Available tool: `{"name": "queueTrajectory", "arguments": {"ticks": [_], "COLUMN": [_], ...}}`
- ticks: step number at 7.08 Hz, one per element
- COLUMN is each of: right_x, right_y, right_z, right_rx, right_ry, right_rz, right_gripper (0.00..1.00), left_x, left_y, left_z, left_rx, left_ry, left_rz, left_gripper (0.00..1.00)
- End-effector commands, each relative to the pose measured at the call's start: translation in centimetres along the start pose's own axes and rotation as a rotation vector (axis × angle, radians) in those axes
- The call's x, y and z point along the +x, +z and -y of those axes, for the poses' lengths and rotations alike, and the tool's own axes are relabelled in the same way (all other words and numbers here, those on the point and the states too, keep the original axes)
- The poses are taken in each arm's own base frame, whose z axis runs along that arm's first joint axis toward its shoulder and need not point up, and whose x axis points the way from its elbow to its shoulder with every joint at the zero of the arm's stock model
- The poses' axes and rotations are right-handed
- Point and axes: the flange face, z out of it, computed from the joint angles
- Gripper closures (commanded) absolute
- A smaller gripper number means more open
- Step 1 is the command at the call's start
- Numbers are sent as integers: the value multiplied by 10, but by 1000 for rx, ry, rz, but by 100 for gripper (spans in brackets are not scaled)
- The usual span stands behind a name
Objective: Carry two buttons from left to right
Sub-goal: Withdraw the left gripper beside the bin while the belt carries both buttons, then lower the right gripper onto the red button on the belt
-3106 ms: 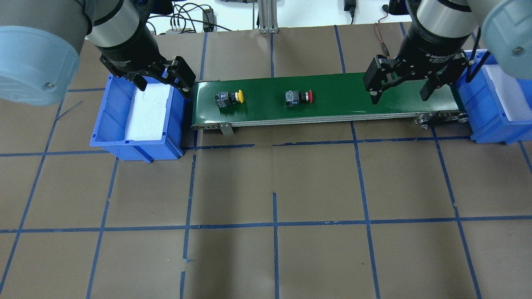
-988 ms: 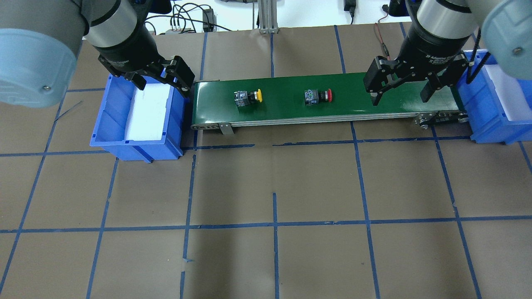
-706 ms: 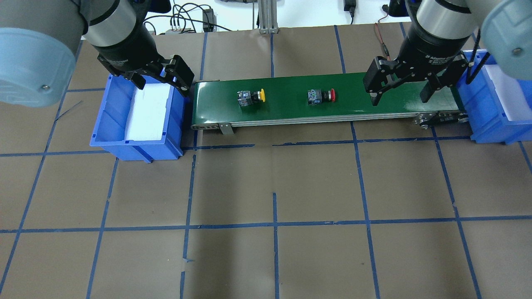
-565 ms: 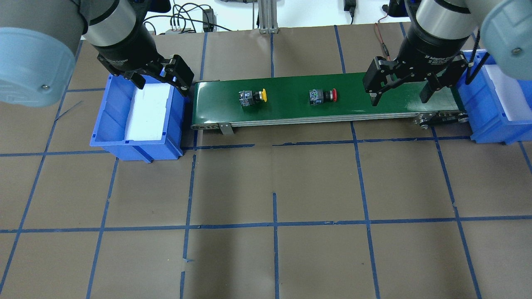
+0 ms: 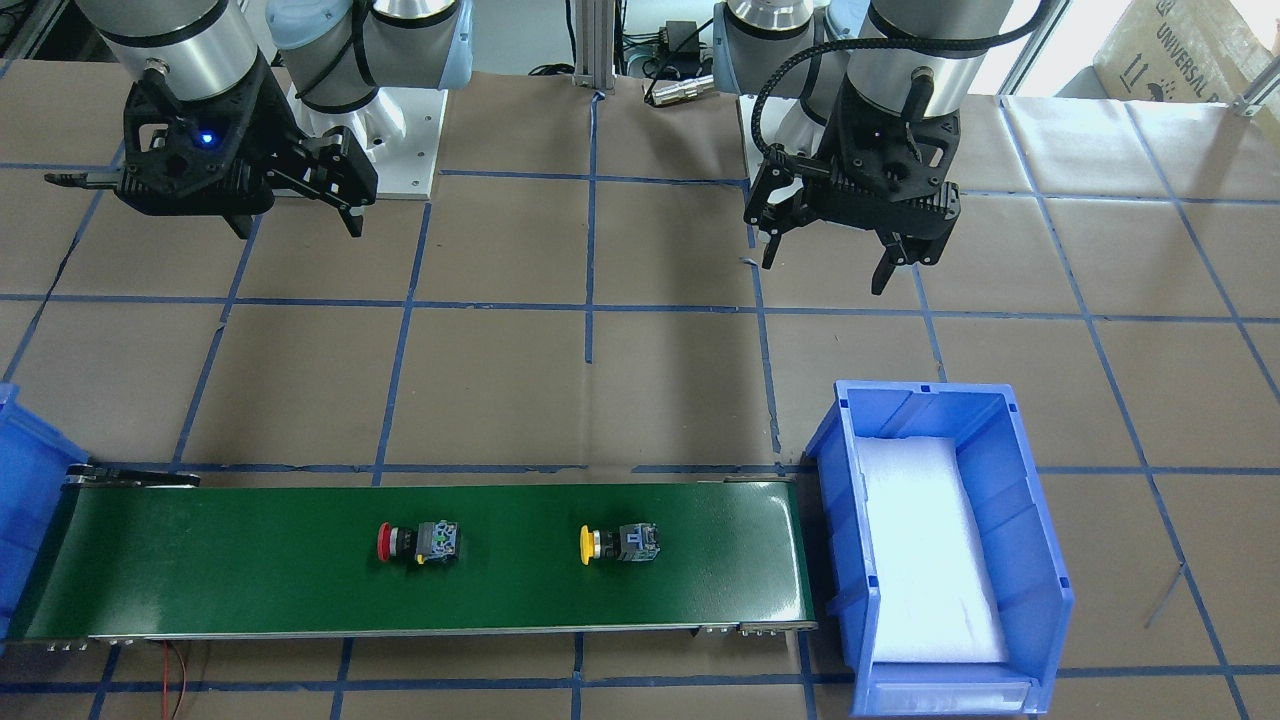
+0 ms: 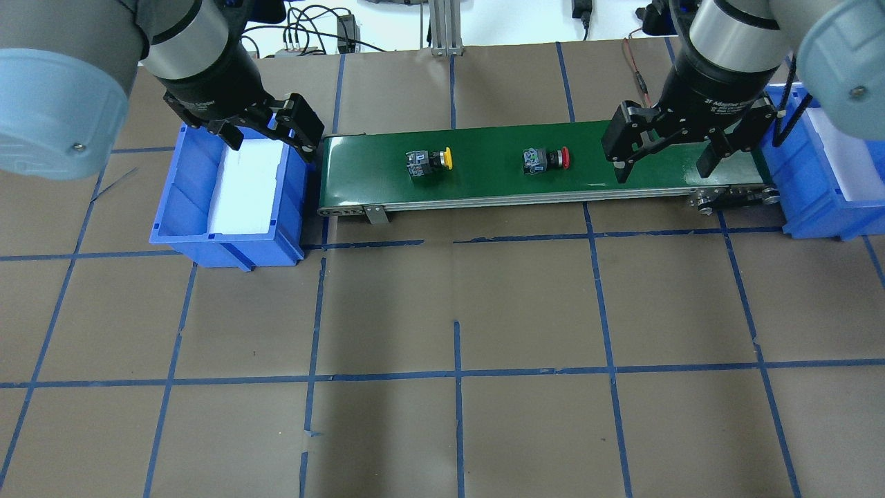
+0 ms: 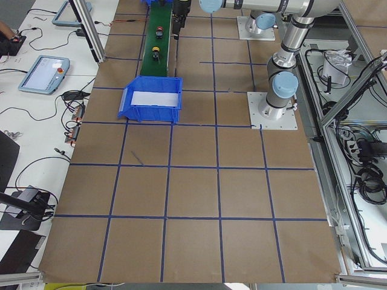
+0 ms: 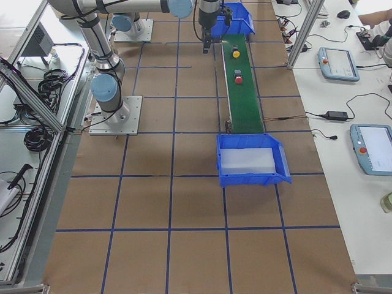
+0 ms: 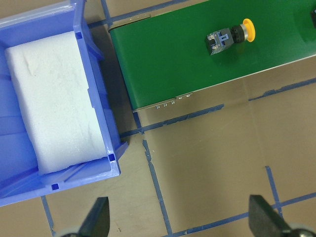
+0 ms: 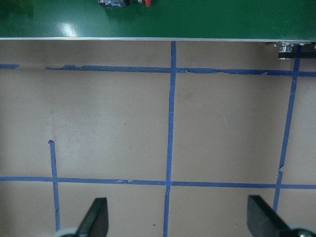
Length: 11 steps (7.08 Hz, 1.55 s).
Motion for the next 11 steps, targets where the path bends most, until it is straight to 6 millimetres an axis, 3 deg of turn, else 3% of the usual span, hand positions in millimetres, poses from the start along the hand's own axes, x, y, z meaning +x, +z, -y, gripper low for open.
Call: {"name": "queueTrajectory", "arguments": {"ticks": [1,2,3,4,6,7,8,10,11], "right_x": [1,3,4,7,8,11,13,14,16], "right_y": [0,-3,0,14,19,49,65,75,103], "right_z": [1,6,18,33,47,73,85,100,115], "right_rx": [5,40,49,42,102,48,34,75,47], "right_ry": [-9,-84,-141,-282,-593,-773,-907,-1234,-1321], "right_rz": [-8,-4,-7,-3,-38,-33,-31,-109,-80], "right_gripper": [0,6,0,0,0,0,0,0,0], "left_x": [2,2,3,3,3,2,3,3,3], "left_y": [5,9,4,2,2,3,0,5,0], "left_z": [3,6,3,2,1,2,0,3,1], "left_rx": [-3,-9,0,3,0,0,3,3,10], "left_ry": [-1,-8,-4,-4,-4,-10,-9,-9,-8], "left_rz": [-13,-16,-14,-12,-5,-5,-4,-7,-1], "left_gripper": [0,0,0,0,0,0,0,0,0]}}
